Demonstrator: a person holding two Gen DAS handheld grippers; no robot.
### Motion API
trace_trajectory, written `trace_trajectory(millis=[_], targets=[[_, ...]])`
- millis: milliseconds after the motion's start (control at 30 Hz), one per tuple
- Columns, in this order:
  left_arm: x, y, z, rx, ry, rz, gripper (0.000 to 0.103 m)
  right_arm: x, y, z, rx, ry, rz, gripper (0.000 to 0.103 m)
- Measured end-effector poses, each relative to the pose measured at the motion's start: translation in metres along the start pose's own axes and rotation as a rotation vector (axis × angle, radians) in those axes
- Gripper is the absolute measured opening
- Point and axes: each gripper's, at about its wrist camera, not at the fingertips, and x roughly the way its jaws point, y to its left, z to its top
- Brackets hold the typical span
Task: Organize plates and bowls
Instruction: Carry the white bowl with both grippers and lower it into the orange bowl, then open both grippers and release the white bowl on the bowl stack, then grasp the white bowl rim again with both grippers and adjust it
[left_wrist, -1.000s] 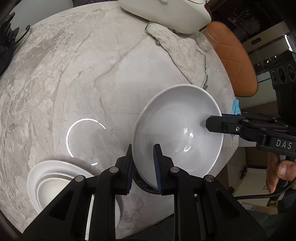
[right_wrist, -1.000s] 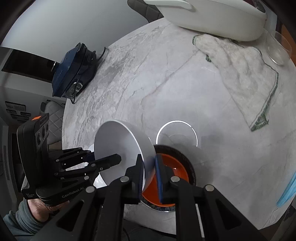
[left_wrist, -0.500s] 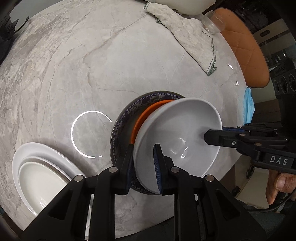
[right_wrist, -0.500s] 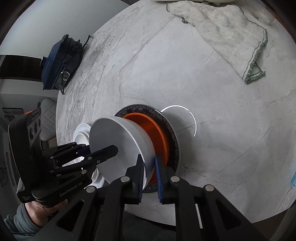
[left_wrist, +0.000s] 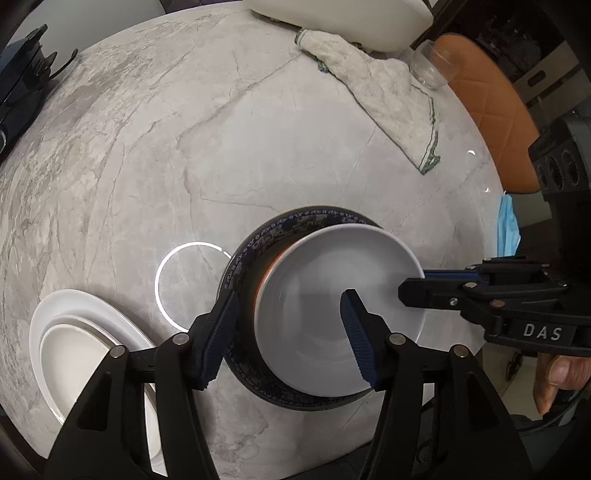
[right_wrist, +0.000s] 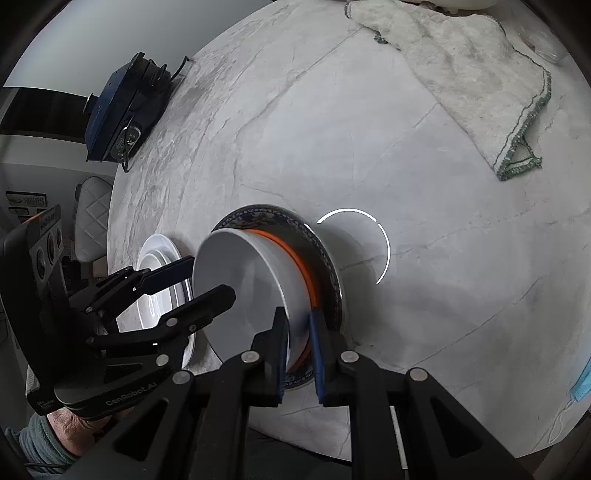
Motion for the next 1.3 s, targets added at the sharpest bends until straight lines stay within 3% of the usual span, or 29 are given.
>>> trace_trajectory(millis=[133, 200, 300, 367, 400, 467, 567, 667, 800, 967, 1033, 1067, 1100, 1300], targets=[[-0.024, 0.005, 0.0, -0.059, -0.075, -0.017, 0.063, 0.0, 0.002, 0.003, -0.02, 0.007, 0.015, 0.023], [-0.036, 0.011, -0.005, -0.094, -0.102, -0.019, 0.067, -0.005, 0.004, 0.002, -0.035, -0.006, 0.033, 0.045], [-0.057, 0.021, -0.019, -0.16, -0.151, -0.041, 0.074, -0.02, 0.01, 0.0, -0.071, -0.037, 0.074, 0.06], [-0.07, 0.029, -0.033, -0.196, -0.171, -0.062, 0.082, -0.035, 0.011, -0.002, -0.094, -0.093, 0.135, 0.071], [-0.076, 0.033, -0.041, -0.209, -0.178, -0.066, 0.091, -0.043, 0.01, -0.004, -0.102, -0.134, 0.163, 0.078], [-0.083, 0.04, -0.06, -0.234, -0.183, -0.049, 0.1, -0.058, 0.003, -0.009, -0.103, -0.226, 0.186, 0.083], [-0.084, 0.054, -0.085, -0.286, -0.189, -0.032, 0.1, -0.063, -0.016, -0.015, -0.078, -0.274, 0.118, 0.078], [-0.078, 0.063, -0.105, -0.345, -0.193, -0.072, 0.1, -0.062, -0.04, -0.023, -0.013, -0.254, 0.107, 0.054], [-0.061, 0.053, -0.119, -0.351, -0.201, -0.108, 0.1, -0.065, -0.057, -0.032, 0.044, -0.236, 0.144, 0.053], [-0.044, 0.056, -0.122, -0.444, -0.219, -0.191, 0.095, -0.06, -0.059, -0.027, -0.016, -0.208, 0.127, 0.053], [-0.041, 0.057, -0.122, -0.465, -0.227, -0.195, 0.075, -0.053, -0.063, -0.018, -0.021, -0.194, 0.138, 0.053], [-0.039, 0.06, -0.121, -0.489, -0.225, -0.201, 0.071, -0.048, -0.064, -0.013, -0.03, -0.176, 0.142, 0.053], [-0.037, 0.062, -0.121, -0.516, -0.223, -0.19, 0.067, -0.044, -0.065, -0.01, -0.043, -0.159, 0.152, 0.051], [-0.027, 0.059, -0.117, -0.571, -0.21, -0.123, 0.067, -0.017, -0.062, 0.014, -0.141, -0.047, 0.2, 0.041]])
